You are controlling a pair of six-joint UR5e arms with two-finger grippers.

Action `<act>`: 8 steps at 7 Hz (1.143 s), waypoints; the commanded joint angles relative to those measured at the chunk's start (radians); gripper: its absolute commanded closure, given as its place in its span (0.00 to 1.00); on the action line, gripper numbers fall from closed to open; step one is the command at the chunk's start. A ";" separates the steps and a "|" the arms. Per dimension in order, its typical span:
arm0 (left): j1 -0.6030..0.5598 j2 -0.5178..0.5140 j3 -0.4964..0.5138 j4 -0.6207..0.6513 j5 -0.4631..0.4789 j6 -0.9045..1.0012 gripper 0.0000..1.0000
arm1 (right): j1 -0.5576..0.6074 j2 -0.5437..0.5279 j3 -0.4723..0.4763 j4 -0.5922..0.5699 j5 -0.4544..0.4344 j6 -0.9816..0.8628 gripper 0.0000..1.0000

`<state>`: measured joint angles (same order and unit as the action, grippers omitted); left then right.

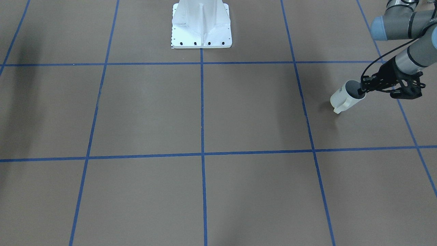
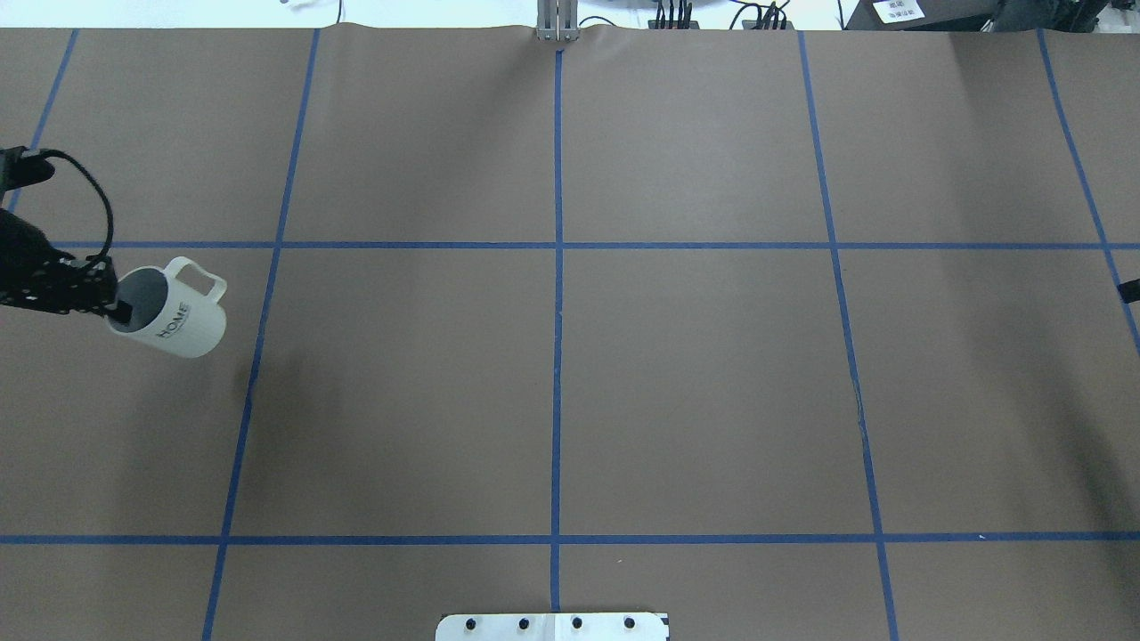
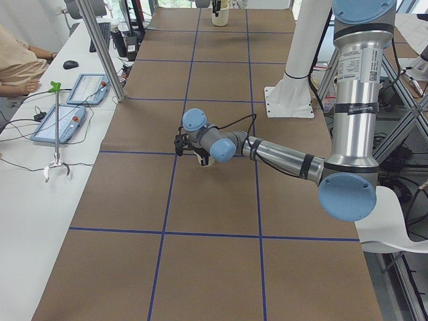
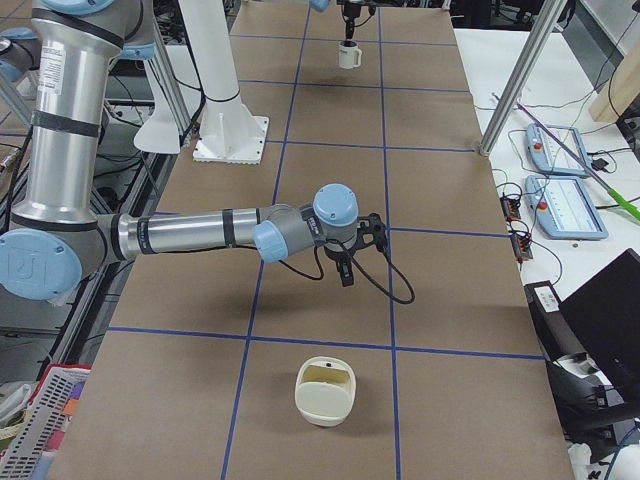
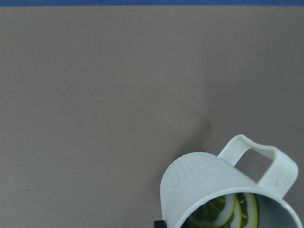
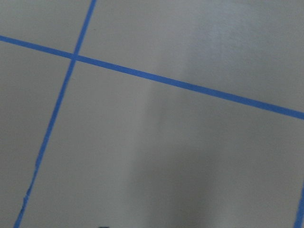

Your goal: Left arm hands cup to right arm to dump lemon

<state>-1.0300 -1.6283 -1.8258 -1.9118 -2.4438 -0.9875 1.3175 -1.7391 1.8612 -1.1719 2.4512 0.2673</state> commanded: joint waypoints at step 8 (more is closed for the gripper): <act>0.278 -0.873 0.179 0.557 0.178 -0.658 1.00 | -0.891 0.473 0.124 0.178 -1.191 0.662 0.01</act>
<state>-0.7565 -2.4317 -1.7051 -1.3805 -2.2759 -1.6080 0.6006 -1.2973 1.9725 -0.9943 1.5231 0.9262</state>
